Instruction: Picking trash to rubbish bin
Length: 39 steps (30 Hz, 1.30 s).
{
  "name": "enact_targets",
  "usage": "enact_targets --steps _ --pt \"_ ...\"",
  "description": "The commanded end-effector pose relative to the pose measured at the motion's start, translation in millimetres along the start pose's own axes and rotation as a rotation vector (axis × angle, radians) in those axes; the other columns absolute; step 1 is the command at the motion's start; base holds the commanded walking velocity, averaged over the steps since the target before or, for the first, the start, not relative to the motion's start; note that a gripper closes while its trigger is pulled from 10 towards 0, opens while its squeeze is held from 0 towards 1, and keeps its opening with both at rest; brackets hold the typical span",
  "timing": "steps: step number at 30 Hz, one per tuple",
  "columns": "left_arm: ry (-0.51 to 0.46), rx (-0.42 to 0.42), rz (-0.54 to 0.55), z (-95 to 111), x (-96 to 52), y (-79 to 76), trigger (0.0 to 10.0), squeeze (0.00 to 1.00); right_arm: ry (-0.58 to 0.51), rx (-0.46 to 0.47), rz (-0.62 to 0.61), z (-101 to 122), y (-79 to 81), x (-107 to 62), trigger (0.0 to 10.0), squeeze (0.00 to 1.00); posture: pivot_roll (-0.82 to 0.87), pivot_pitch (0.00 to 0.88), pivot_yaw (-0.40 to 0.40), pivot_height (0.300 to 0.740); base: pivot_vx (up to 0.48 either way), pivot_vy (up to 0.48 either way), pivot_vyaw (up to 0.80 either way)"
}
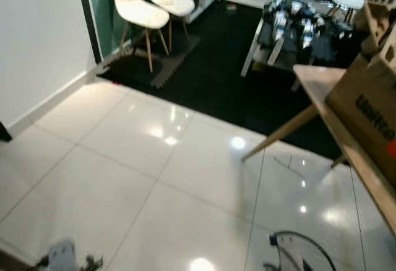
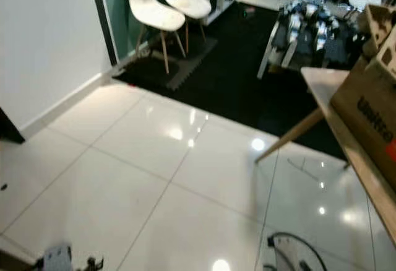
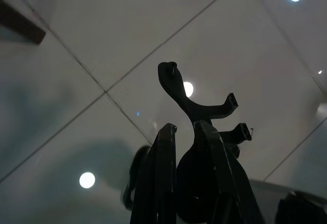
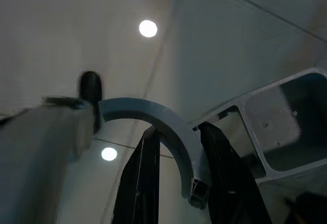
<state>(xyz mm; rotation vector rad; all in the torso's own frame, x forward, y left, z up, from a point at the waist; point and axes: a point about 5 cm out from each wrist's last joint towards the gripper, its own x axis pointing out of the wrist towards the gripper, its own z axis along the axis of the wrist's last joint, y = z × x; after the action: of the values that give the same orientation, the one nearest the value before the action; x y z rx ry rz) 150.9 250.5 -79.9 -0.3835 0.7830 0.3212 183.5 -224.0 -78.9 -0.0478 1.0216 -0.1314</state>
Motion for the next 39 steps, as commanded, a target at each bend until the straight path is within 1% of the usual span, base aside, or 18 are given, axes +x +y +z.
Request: enact_targets --steps 1,4,8,11,13,17,21,33,35,36,38,39 --pt "0.058 -0.009 0.008 -16 -5.1 4.7 10.0 0.0 0.012 0.03 0.015 -7 3.0 -0.5 10.0 0.0 0.19 0.101 -0.065 0.74 0.0 -0.424 0.0" --pt "0.054 0.01 -0.008 -14 -3.5 1.0 10.0 0.0 -0.001 0.037 0.025 -4 4.8 -0.2 10.0 0.0 0.19 0.101 -0.065 0.74 0.0 -0.454 0.0" --pt "0.041 0.006 -0.022 -11 -2.0 -2.1 10.0 0.0 -0.017 0.045 0.035 0 5.9 0.1 10.0 0.0 0.19 0.107 -0.063 0.74 0.0 -0.456 0.0" --pt "0.025 0.008 -0.037 -7 0.0 -6.3 10.0 0.0 -0.028 0.046 0.044 3 6.9 0.4 10.0 0.0 0.19 0.108 -0.064 0.74 0.0 -0.454 0.0" --pt "0.005 0.012 -0.057 0 3.0 -11.6 10.0 0.0 -0.031 0.042 0.045 5 7.1 0.6 10.0 0.0 0.19 0.11 -0.065 0.74 0.0 -0.458 0.0" --pt "-0.004 0.019 -0.065 3 4.1 -13.0 10.0 0.0 -0.032 0.04 0.045 5 7.0 0.6 10.0 0.0 0.19 0.11 -0.065 0.74 0.0 -0.458 0.0" --pt "-0.024 0.01 -0.082 8 6.5 -19.0 10.0 0.0 -0.029 0.037 0.046 5 7.1 0.6 10.0 0.0 0.19 0.111 -0.063 0.74 0.0 -0.317 0.0" --pt "-0.086 0.007 -0.112 23 10.5 -26.1 10.0 0.0 -0.01 0.03 0.049 -1 7.1 0.1 10.0 0.0 0.19 0.116 -0.067 0.74 0.0 0.0 0.0" --pt "-0.172 0.003 -0.13 43 12.8 -29.0 10.0 0.0 -0.003 0.022 0.052 -2 6.9 0.1 10.0 0.0 0.19 0.115 -0.067 0.74 0.0 0.0 0.0" --pt "-0.172 0.003 -0.13 43 12.8 -29.0 10.0 0.0 -0.003 0.022 0.052 -2 6.9 0.1 10.0 0.0 0.19 0.115 -0.067 0.74 0.0 0.0 0.0" --pt "-0.249 0.0 -0.159 64 14.1 -31.0 10.0 0.0 0.003 0.008 0.064 -2 8.6 0.1 10.0 0.0 0.19 0.113 -0.067 0.74 0.0 0.0 -0.39" --pt "-0.249 0.0 -0.159 64 14.1 -31.0 10.0 0.0 0.003 0.008 0.064 -2 8.6 0.1 10.0 0.0 0.19 0.113 -0.067 0.74 0.0 0.0 -0.79"
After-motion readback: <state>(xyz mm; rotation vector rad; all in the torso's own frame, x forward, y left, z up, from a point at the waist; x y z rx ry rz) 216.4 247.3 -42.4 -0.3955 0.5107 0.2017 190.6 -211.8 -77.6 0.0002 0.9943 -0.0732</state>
